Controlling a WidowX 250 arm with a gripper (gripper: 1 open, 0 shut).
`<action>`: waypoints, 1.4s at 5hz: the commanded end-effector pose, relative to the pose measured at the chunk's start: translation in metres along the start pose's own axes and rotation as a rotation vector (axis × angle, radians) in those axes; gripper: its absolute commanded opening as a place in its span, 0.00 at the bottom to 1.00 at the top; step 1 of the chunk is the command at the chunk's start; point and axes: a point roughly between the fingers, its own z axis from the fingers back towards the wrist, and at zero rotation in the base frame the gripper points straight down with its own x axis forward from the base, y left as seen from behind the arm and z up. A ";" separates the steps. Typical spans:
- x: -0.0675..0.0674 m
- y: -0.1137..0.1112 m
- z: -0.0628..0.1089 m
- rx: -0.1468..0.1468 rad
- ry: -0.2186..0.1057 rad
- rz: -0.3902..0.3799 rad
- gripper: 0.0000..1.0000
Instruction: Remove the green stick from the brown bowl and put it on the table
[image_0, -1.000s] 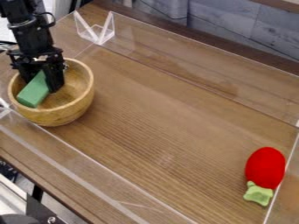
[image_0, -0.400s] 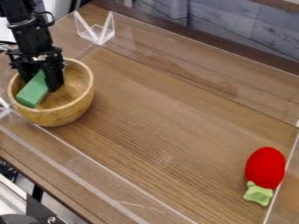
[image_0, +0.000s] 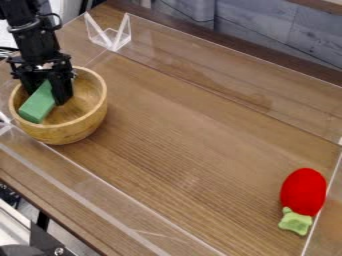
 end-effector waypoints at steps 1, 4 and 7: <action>0.005 0.002 0.039 0.042 -0.108 0.006 0.00; 0.000 -0.010 0.076 0.021 -0.167 0.017 0.00; -0.011 -0.061 0.111 -0.029 -0.236 -0.065 0.00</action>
